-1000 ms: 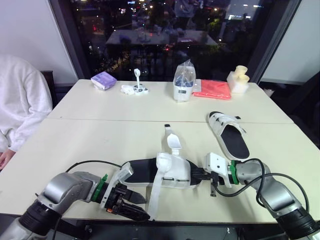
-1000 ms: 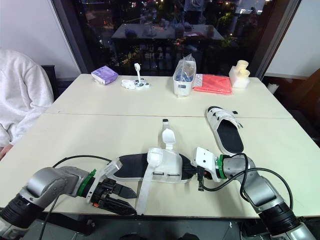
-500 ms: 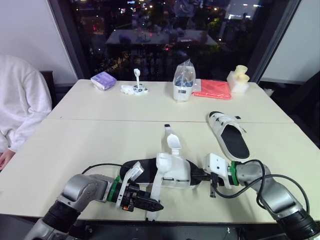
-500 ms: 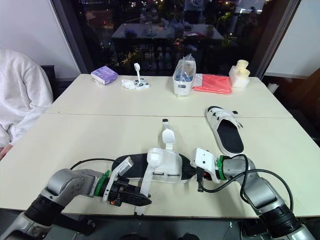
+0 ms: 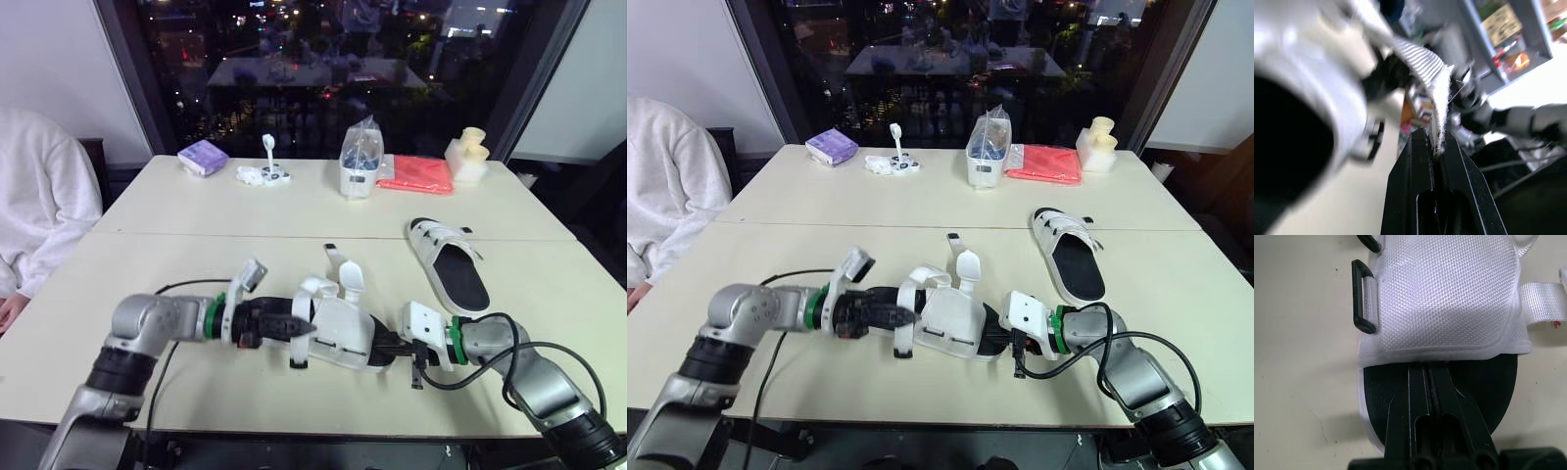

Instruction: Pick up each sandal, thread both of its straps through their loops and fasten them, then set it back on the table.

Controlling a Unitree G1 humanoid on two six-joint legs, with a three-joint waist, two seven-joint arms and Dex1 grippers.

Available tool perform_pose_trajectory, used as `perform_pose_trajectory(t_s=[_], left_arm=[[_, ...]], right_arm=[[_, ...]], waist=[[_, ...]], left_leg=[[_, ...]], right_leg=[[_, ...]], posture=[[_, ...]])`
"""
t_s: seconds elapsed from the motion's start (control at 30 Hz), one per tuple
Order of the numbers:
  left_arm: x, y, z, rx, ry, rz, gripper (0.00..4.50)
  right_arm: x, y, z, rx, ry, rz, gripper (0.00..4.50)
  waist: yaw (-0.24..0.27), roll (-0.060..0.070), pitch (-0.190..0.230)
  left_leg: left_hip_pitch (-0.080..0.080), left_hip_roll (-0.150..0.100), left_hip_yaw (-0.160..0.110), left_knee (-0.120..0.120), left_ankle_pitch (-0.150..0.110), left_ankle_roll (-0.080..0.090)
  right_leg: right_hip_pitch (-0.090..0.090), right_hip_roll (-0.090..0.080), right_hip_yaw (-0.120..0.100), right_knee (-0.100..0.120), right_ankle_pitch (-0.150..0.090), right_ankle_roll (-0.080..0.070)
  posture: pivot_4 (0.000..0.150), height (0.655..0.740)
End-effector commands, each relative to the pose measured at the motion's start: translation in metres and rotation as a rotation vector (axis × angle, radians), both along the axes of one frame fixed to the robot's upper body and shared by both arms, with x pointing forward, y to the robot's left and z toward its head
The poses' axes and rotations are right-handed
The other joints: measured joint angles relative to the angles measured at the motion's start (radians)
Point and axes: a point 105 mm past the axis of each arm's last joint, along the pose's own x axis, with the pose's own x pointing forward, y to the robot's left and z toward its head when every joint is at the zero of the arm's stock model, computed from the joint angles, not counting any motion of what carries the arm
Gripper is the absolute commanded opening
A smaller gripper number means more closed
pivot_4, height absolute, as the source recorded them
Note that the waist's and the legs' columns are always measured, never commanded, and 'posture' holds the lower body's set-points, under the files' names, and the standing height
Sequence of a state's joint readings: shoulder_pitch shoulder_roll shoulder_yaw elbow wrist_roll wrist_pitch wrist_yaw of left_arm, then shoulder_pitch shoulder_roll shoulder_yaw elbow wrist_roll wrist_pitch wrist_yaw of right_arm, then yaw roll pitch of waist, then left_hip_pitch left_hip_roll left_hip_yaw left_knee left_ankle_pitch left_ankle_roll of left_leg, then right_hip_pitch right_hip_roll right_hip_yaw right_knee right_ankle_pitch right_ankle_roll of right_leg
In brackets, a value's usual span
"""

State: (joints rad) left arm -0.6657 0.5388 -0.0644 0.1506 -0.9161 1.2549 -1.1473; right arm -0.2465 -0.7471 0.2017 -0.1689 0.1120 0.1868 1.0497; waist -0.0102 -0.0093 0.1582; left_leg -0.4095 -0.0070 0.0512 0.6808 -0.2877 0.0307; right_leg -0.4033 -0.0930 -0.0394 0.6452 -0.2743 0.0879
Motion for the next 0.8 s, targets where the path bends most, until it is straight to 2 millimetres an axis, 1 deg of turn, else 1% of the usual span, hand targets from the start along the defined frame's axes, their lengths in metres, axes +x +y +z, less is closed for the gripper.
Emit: perform_pose_trajectory(t_s=[0.03,0.17,0.3,0.4,0.5,0.8], left_arm=[[0.015,-0.007,0.008,-0.026,-0.030,0.012,0.04],[0.032,-0.021,0.004,0.000,-0.076,0.023,0.04],[0.041,-0.034,-0.001,0.005,-0.090,0.000,0.04],[0.038,-0.040,-0.005,0.017,-0.090,-0.052,0.04],[0.034,-0.041,-0.007,0.023,-0.086,-0.090,0.04],[0.033,-0.044,0.000,-0.006,-0.045,-0.107,0.04]], right_arm=[[0.002,-0.002,-0.002,-0.020,0.002,-0.001,0.00],[0.002,0.001,-0.001,-0.015,-0.001,0.002,0.00],[0.001,0.001,-0.001,-0.014,-0.002,0.002,0.00],[0.000,0.001,-0.001,-0.014,-0.001,-0.001,0.00],[-0.001,0.000,-0.001,-0.015,-0.002,-0.007,0.00],[-0.004,-0.001,-0.003,-0.019,-0.003,-0.012,0.00]], waist=[[0.000,0.000,0.000],[0.001,-0.001,0.000],[0.000,-0.001,0.000],[-0.001,-0.001,0.000],[0.000,-0.001,0.000],[0.000,-0.001,0.000]], left_leg=[[0.000,0.000,0.000,0.000,0.000,0.000],[0.000,0.000,0.000,0.000,0.000,0.000],[0.000,0.000,0.000,0.000,0.000,0.000],[0.000,0.000,0.000,0.000,0.000,0.000],[0.000,0.000,0.000,0.000,0.000,0.000],[-0.001,0.000,0.000,0.000,0.000,0.000]], right_leg=[[0.000,0.000,0.000,0.000,0.000,0.000],[0.000,0.000,0.000,0.000,0.001,0.001],[0.000,0.000,0.000,0.000,0.001,0.002],[0.000,0.000,0.000,0.000,0.001,0.002],[0.000,0.000,0.000,0.000,0.001,0.002],[0.000,-0.001,0.000,0.000,0.000,0.000]], posture=[[0.150,0.7400],[0.150,0.7400],[0.150,0.7400],[0.150,0.7400],[0.150,0.7400],[0.150,0.7400]])
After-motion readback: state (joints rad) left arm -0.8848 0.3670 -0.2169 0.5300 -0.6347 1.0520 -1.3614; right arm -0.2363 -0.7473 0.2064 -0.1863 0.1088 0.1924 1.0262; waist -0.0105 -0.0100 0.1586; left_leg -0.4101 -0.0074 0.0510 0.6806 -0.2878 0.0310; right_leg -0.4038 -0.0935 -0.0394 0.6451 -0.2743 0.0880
